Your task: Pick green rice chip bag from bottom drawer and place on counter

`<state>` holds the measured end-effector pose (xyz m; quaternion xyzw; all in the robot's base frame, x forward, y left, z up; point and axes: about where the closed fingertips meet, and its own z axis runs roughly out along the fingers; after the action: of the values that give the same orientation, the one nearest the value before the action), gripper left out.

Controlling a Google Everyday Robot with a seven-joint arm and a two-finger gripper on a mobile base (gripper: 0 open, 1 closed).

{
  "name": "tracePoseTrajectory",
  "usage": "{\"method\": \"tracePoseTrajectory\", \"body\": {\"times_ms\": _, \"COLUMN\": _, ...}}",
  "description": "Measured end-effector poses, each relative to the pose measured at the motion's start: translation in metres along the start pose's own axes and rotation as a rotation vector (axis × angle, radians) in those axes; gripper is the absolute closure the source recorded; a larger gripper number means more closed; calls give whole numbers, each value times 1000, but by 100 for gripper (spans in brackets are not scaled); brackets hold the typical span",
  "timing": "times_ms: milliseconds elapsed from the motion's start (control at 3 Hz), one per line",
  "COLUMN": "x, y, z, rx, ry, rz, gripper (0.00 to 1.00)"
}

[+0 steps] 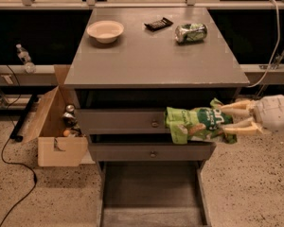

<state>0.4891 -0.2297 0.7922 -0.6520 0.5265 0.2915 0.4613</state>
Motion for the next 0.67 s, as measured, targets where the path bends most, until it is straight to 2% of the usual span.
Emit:
{"method": "tracePoseTrajectory", "body": {"times_ms": 333, "x": -28, "y": -32, "z": -16, "rx": 20, "ry": 29, "rz": -12, "gripper": 100}}
{"method": "tracePoseTrajectory", "body": {"times_ms": 667, "x": -60, "y": -80, "z": -31, "rx": 60, "ry": 95, "rz": 9, "gripper": 100}}
